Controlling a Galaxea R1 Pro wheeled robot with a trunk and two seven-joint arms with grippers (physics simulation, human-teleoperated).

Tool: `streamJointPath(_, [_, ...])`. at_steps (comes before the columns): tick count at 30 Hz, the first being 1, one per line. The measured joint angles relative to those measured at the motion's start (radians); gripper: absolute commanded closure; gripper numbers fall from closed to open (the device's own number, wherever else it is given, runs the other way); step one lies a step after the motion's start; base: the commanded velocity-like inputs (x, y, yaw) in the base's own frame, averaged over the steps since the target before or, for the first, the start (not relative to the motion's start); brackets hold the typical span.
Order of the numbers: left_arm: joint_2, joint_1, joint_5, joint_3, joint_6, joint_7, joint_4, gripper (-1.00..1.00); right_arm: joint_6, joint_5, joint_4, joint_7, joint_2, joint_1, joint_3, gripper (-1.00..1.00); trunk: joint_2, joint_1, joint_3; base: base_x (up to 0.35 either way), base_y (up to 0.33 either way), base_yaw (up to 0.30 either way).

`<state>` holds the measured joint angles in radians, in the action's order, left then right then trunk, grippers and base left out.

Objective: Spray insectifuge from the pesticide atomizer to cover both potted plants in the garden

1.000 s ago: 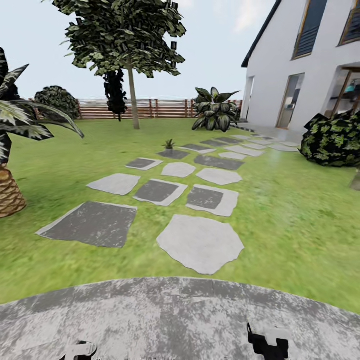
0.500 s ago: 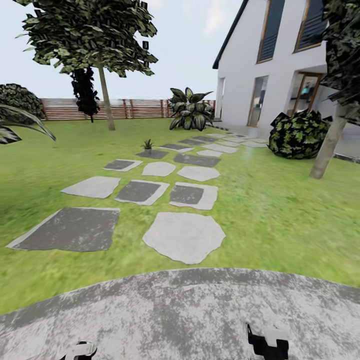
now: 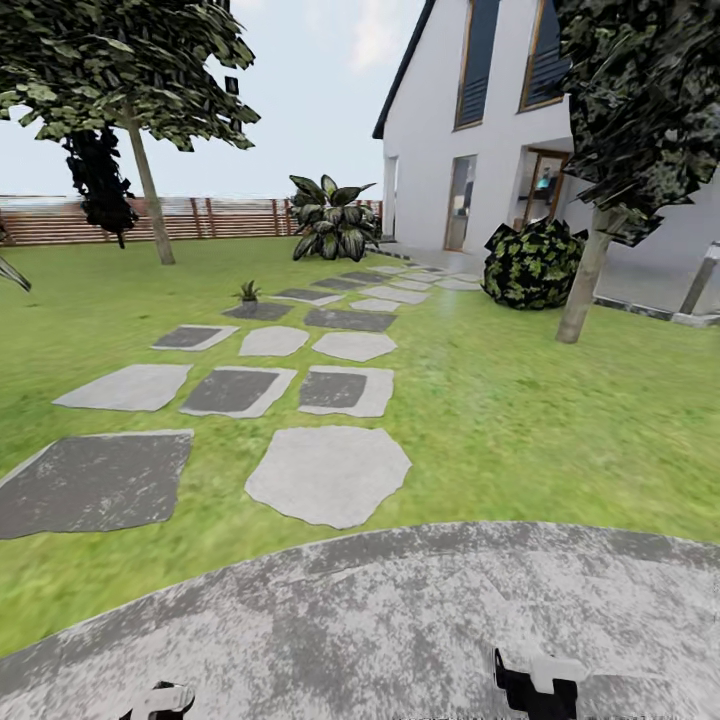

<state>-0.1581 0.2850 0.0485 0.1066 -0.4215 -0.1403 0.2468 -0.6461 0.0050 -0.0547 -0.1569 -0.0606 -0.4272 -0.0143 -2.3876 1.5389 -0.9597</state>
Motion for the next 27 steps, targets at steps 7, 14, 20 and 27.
streamJointPath(7, [-0.004, 0.0, 0.002, 0.01, 0.004, 0.047, 0.0, 1.0, 0.0, 0.0, 0.0, 0.001, 0.0, 0.0, 0.0, -1.0, 0.0, 0.0, 0.0, 0.0, 0.0, -0.3])
streamJointPath(14, [-0.002, 0.0, -0.001, 0.0, 0.003, 0.114, 0.0, 1.0, 0.0, 0.0, 0.0, 0.001, 0.001, 0.0, 0.0, -1.0, 0.0, 0.0, 0.0, 0.0, 0.0, -0.3])
streamJointPath(20, [0.001, 0.0, -0.001, -0.001, 0.002, 0.11, 0.0, 1.0, 0.0, 0.0, 0.0, 0.001, 0.0, 0.0, 0.0, -1.0, 0.0, 0.0, 0.0, 0.0, 0.0, -0.3])
streamJointPath(27, [0.002, 0.0, -0.004, 0.0, 0.001, 0.108, 0.001, 1.0, 0.0, 0.0, 0.0, 0.001, 0.0, 0.0, 0.0, -1.0, 0.0, 0.0, 0.0, 0.0, 0.0, -0.3])
